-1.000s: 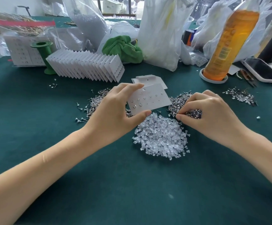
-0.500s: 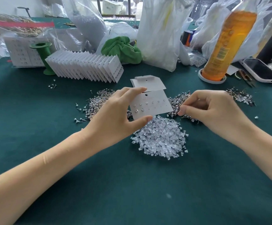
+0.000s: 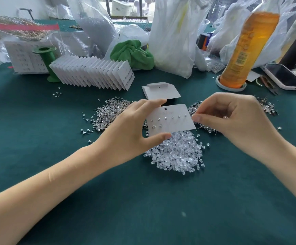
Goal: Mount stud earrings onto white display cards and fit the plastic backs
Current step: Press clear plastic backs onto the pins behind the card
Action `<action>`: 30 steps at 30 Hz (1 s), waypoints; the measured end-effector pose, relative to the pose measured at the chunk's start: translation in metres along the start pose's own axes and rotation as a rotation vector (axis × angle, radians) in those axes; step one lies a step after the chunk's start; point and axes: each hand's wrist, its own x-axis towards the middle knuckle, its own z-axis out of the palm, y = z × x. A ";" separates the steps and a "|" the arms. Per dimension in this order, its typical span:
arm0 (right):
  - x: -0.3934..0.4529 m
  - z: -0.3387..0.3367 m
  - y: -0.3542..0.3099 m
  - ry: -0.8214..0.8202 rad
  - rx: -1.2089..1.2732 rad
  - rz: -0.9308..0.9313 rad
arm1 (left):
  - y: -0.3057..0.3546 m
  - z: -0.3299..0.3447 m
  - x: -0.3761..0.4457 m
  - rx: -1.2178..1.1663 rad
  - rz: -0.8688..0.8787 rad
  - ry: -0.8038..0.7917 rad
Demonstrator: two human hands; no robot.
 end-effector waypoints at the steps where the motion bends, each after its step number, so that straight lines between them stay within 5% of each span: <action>1: -0.002 0.003 -0.001 -0.010 -0.050 -0.019 | 0.001 0.001 0.000 0.000 0.010 -0.001; 30: -0.016 0.029 0.008 0.011 -0.262 -0.399 | 0.014 0.004 -0.006 -0.104 0.041 -0.009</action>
